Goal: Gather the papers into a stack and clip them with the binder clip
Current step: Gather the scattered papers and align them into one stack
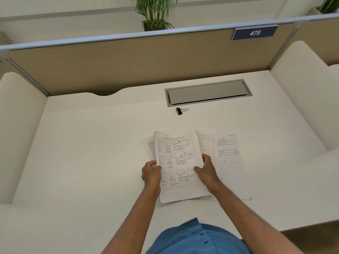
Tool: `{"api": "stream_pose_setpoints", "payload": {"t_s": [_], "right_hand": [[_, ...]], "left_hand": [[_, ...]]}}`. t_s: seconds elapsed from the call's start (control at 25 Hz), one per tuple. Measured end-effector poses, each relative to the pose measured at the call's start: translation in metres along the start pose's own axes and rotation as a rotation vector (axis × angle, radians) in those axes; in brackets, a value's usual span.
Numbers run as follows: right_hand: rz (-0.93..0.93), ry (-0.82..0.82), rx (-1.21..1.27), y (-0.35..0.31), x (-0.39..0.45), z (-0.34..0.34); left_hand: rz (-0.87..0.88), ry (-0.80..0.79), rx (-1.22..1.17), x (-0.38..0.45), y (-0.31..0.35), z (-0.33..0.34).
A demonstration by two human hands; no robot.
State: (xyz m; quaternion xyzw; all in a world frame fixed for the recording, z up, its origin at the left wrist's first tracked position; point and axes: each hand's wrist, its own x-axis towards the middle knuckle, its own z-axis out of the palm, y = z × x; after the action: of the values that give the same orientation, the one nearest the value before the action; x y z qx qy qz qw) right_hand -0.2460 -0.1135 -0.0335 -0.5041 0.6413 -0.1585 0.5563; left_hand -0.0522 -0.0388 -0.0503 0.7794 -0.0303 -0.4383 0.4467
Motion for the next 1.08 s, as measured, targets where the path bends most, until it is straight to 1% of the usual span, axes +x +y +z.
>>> {"api": "stream_pose_setpoints", "payload": {"t_s": [0.12,0.28,0.36,0.44,0.6,0.68,0.84,0.96,1.08], "right_hand": [[0.058,-0.057,0.050,-0.004,0.001,0.001],[0.077,-0.148,0.074,-0.001,0.008,-0.003],[0.067,-0.197,0.087,-0.003,0.009,-0.008],[0.056,-0.248,0.110,-0.008,0.005,-0.015],[-0.033,-0.289,0.149,-0.024,-0.007,-0.027],[-0.098,-0.272,0.160,-0.036,-0.013,-0.035],[-0.238,-0.241,0.181,-0.062,-0.022,-0.048],[-0.333,-0.130,0.199,-0.075,-0.031,-0.054],[-0.406,0.011,0.267,-0.085,-0.045,-0.056]], "left_hand": [[-0.022,-0.055,-0.002,0.004,0.000,-0.003],[-0.054,-0.099,0.019,0.013,-0.001,-0.008],[-0.079,-0.139,0.014,0.016,-0.002,-0.010],[-0.082,-0.147,0.001,0.017,-0.001,-0.011],[-0.010,-0.203,-0.141,-0.005,0.019,-0.013],[0.074,-0.246,-0.164,-0.015,0.035,-0.015],[0.302,-0.334,-0.178,-0.034,0.074,-0.022],[0.421,-0.385,-0.173,-0.052,0.108,-0.024],[0.506,-0.432,-0.175,-0.064,0.126,-0.028]]}}
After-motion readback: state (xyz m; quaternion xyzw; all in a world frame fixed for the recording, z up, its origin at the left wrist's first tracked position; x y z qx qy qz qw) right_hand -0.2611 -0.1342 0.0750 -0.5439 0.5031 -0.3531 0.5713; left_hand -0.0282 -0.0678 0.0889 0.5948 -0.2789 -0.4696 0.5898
